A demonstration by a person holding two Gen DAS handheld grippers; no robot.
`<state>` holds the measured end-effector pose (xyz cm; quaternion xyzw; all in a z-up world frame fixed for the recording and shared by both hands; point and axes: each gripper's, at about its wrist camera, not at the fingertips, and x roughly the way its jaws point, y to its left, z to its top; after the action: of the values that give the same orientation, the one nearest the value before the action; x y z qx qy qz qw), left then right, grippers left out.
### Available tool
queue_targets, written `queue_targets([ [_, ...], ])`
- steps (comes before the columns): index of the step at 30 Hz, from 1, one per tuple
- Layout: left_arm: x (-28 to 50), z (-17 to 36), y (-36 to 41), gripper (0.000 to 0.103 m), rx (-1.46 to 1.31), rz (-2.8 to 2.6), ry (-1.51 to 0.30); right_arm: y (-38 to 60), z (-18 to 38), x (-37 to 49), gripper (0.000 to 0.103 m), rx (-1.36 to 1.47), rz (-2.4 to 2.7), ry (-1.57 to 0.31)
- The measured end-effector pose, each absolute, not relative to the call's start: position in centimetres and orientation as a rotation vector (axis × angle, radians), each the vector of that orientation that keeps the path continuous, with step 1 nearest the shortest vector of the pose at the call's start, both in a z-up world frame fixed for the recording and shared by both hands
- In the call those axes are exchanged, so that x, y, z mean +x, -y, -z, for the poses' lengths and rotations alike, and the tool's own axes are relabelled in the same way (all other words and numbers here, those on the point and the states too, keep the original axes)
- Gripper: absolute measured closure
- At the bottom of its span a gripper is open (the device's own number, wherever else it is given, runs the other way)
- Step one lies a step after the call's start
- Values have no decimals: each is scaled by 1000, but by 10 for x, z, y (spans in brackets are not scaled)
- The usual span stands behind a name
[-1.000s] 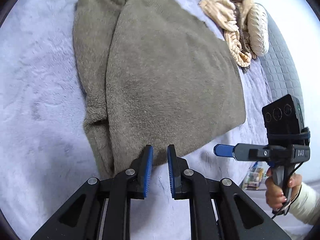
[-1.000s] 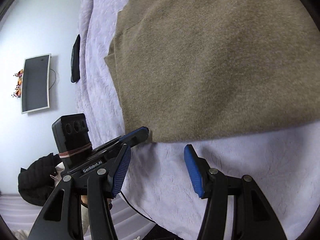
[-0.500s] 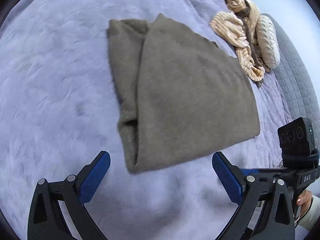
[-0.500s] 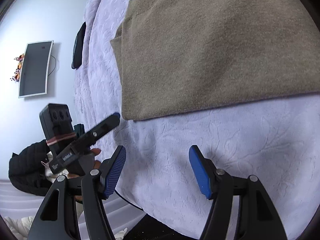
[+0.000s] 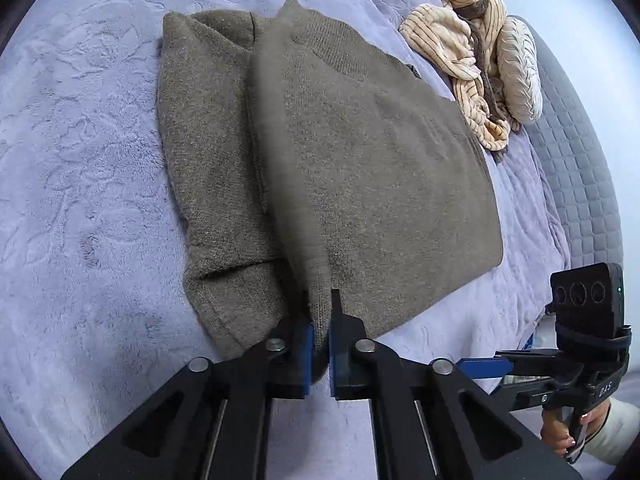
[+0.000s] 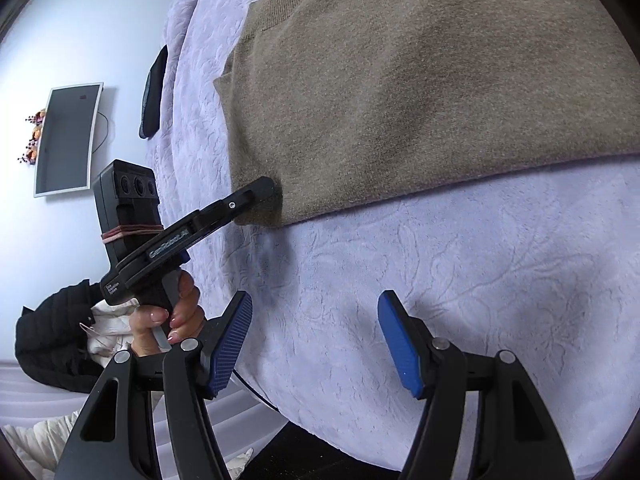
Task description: Fold small clothes
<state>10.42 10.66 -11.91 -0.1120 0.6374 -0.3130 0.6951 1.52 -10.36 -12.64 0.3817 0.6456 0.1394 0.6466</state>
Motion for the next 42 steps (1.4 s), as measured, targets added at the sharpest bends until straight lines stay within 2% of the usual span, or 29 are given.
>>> queue_targets([
  [4, 91, 99, -127, 97, -260, 693, -1347, 102, 115, 14, 34, 806, -334, -1456],
  [10, 78, 136, -134, 97, -263, 633, -1420, 102, 137, 8, 34, 808, -303, -1518],
  [15, 75, 126, -131, 97, -259, 533, -1427, 103, 134, 3, 34, 748, -280, -1531],
  [17, 72, 117, -126, 84, -202, 490, -1432, 110, 132, 2, 34, 734, -259, -1528],
  [18, 70, 112, -124, 61, -180, 474, -1418, 115, 130, 2, 34, 736, -244, -1521],
  [19, 67, 106, -123, 32, -159, 452, -1401, 120, 129, 2, 34, 738, -230, -1515],
  [20, 63, 100, -121, 21, -133, 421, -1380, 125, 126, 3, 34, 741, -215, -1507],
  [21, 60, 95, -120, 15, -117, 406, -1361, 130, 123, 3, 34, 744, -201, -1497],
  [31, 32, 83, -93, 15, -42, 318, -1426, 161, 103, -15, 17, 686, -103, -1447],
  [37, 19, 82, -82, 15, -55, 261, -1468, 173, 93, -31, 16, 588, -25, -1433],
  [40, 14, 80, -74, 15, -45, 260, -1473, 177, 90, -38, 0, 579, -14, -1431],
  [42, 10, 77, -69, 15, -37, 259, -1465, 178, 90, -41, 0, 582, -20, -1434],
])
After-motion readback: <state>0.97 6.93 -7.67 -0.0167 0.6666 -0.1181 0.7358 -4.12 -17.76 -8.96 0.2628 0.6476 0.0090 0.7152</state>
